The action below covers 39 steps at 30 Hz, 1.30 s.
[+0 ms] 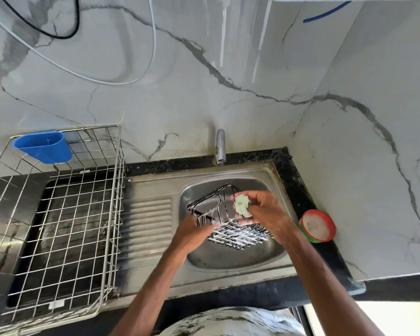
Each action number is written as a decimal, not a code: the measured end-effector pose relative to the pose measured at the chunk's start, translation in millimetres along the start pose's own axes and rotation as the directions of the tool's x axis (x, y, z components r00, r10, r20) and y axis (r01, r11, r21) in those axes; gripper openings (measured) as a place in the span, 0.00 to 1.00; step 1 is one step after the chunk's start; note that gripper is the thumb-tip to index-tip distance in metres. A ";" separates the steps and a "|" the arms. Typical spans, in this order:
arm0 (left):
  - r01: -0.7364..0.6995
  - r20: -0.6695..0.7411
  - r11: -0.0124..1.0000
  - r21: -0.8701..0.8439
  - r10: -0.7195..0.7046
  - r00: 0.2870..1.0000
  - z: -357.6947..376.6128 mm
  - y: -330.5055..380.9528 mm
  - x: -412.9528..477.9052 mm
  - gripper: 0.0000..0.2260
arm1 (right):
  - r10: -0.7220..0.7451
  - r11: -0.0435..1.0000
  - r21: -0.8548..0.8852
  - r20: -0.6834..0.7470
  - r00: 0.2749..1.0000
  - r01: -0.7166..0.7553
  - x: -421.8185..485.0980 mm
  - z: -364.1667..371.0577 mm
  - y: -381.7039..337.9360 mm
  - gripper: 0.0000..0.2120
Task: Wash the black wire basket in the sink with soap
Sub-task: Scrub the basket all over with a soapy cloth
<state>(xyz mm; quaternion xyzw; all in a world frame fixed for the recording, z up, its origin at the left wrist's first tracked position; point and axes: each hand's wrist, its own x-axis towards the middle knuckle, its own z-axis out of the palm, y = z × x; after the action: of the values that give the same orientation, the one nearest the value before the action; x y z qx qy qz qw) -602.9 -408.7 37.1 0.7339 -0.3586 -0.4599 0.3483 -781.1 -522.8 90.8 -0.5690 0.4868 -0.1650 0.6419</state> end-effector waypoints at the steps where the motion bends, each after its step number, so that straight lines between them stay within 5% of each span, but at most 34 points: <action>1: 0.010 -0.035 0.999 -0.033 -0.011 0.999 -0.6 0.4 -0.4 0.10 | -0.004 1.000 0.000 -0.009 1.000 0.004 -1.2 0.3 -0.5 0.21; 5: 0.076 -0.068 0.995 -0.062 -0.080 0.994 -6.1 6.0 -4.4 0.26 | -0.037 0.999 -0.023 -0.027 0.999 0.036 -2.8 2.0 -1.8 0.22; 9: 0.104 -0.085 0.992 0.077 -0.097 0.992 -10.9 7.6 0.5 0.22 | -0.094 0.991 -0.094 0.001 0.996 0.094 -4.3 9.6 -2.3 0.20; 14: 0.297 -0.019 0.949 -0.102 -0.301 0.953 -7.5 14.2 7.9 0.16 | -0.159 0.967 -0.189 0.080 0.984 0.171 -6.5 21.5 -1.9 0.18; 20: 0.247 -0.018 0.932 -0.267 -0.261 0.965 3.0 5.5 12.0 0.50 | -0.176 0.936 -0.293 0.088 0.980 0.194 -6.8 21.3 2.5 0.20; 26: 0.195 -0.073 0.938 -0.286 -0.224 0.972 11.5 -2.9 4.7 0.37 | -0.300 0.872 -0.405 0.003 0.954 0.275 -12.1 13.5 -3.6 0.18; 30: 0.188 -0.085 0.959 -0.211 -0.210 0.974 20.1 -2.1 -5.9 0.31 | -0.516 0.753 -0.543 -0.135 0.846 0.372 -7.1 13.7 -10.4 0.15; 36: 0.213 -0.124 0.971 -0.105 -0.226 0.966 25.5 11.7 -14.3 0.40 | -0.749 0.527 -0.698 -0.111 0.653 0.486 -0.8 40.4 -11.7 0.17; 39: 0.263 -0.170 0.960 -0.096 -0.276 0.946 23.4 12.6 -12.4 0.34 | -0.740 0.431 -0.757 0.014 0.672 0.491 -1.8 57.1 -5.0 0.19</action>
<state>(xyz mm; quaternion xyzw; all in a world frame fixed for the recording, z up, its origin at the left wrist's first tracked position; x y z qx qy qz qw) -631.0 -408.8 45.1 0.8019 -0.2049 -0.4469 0.3396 -733.9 -490.4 89.1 -0.8721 0.3607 -0.2809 0.1744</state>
